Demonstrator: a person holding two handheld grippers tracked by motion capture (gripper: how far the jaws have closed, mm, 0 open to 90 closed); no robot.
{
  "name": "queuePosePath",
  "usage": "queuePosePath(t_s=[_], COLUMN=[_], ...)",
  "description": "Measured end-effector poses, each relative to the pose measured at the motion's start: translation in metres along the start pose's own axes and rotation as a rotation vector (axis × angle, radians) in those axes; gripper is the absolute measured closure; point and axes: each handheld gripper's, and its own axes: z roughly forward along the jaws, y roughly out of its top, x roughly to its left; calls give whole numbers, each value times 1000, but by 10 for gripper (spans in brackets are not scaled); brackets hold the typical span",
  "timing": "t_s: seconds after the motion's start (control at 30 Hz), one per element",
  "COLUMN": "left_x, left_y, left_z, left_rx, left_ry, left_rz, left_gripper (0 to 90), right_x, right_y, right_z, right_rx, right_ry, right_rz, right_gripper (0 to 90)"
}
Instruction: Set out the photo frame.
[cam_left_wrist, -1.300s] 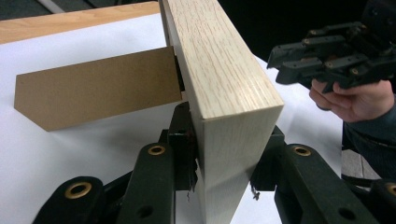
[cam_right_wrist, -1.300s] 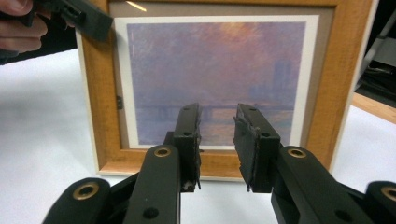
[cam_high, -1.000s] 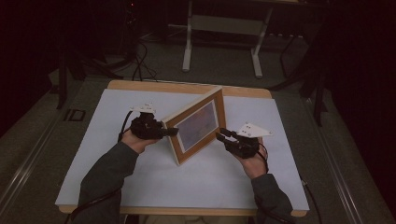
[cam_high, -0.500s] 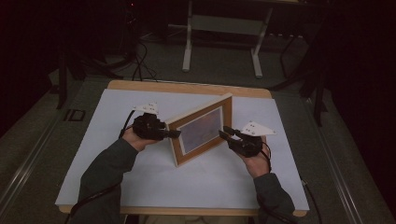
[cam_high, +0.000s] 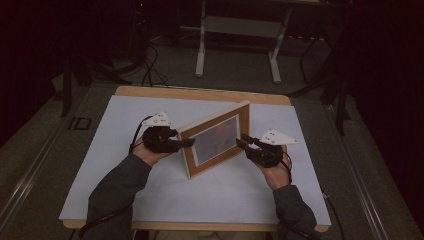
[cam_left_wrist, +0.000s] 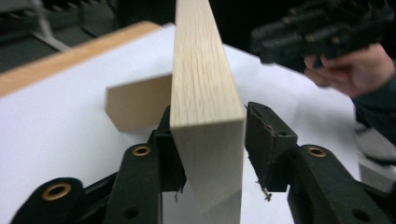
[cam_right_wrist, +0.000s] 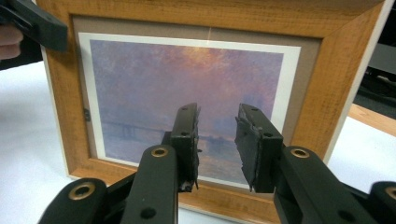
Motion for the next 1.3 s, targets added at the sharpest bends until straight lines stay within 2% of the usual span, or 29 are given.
queuePosePath(t_s=[0.03, 0.07, 0.23, 0.37, 0.47, 0.8, 0.9, 1.1, 1.3], left_x=[-4, -5, -16, -20, -21, -25, -25, -24, -20], left_y=[0, 0, -1, -2, -4, -7, -8, -8, -6], left_z=[-3, -5, -5, -5, -6, -8, -8, -8, -10], left_rx=[-30, -40, -51, -55, -56, -56, -58, -56, -46], left_ry=[38, 50, 145, 190, 198, 235, 232, 215, 161], left_rz=[-24, -40, -59, -74, -89, -102, -106, -117, -119], left_gripper=[601, 601, 596, 610, 623, 693, 698, 707, 717], right_x=[-1, -3, -15, -28, -38, -64, -72, -81, -88], right_y=[0, 2, 7, 12, 16, 27, 29, 33, 36], right_z=[0, 0, 2, 5, 7, 19, 25, 33, 39], right_rx=[0, 8, 15, 19, 16, 17, 26, 35, 64], right_ry=[-2, -10, -44, -68, -77, -51, -39, 18, 56], right_rz=[0, -5, 2, 24, 44, 77, 89, 89, 78], right_gripper=[672, 667, 639, 617, 605, 591, 548, 483, 459])
